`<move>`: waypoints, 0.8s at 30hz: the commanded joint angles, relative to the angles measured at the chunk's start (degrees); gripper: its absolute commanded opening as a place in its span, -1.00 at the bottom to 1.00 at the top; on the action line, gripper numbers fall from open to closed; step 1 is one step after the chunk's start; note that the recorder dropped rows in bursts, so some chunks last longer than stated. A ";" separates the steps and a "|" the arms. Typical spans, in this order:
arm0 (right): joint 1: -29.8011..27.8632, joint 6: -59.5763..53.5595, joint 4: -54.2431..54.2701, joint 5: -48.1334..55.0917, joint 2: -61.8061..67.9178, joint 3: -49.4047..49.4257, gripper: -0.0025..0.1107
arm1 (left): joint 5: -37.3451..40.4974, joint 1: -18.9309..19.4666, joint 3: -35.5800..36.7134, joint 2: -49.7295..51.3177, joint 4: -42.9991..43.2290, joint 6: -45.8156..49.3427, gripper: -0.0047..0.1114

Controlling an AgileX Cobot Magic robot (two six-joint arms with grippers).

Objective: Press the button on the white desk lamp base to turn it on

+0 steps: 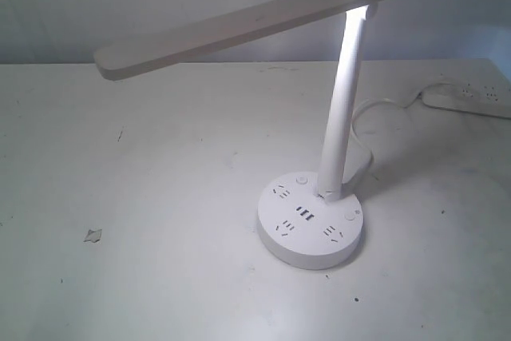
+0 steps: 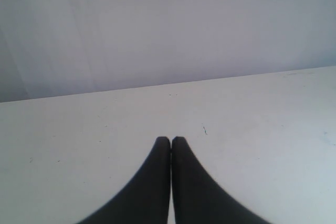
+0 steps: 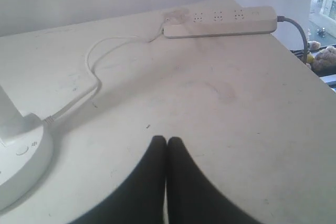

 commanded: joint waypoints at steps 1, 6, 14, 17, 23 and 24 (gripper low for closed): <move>-0.50 -1.21 -0.41 -0.70 -0.25 0.31 -0.96 | -0.31 0.09 0.19 -0.25 -0.23 -0.06 -0.92; -0.50 -1.11 -0.41 -0.75 -0.25 0.31 -0.96 | -0.31 0.09 0.19 -0.25 -0.23 -0.06 -0.92; -0.50 -1.11 -0.41 -0.63 -0.25 0.31 -0.96 | -0.31 0.09 0.19 -0.25 -0.23 -0.06 -0.92; -0.50 -1.11 -0.41 -0.63 -0.25 0.31 -0.96 | -0.31 0.09 0.19 -0.25 -0.23 -0.06 -0.92; -0.50 -4.82 -0.41 -0.62 -0.25 0.31 -0.96 | -0.31 0.09 0.19 -0.25 -0.23 -0.06 -0.92; -0.50 -6.23 -0.41 -0.62 -0.25 0.31 -0.96 | -0.31 0.09 0.19 -0.25 -0.23 -0.06 -0.92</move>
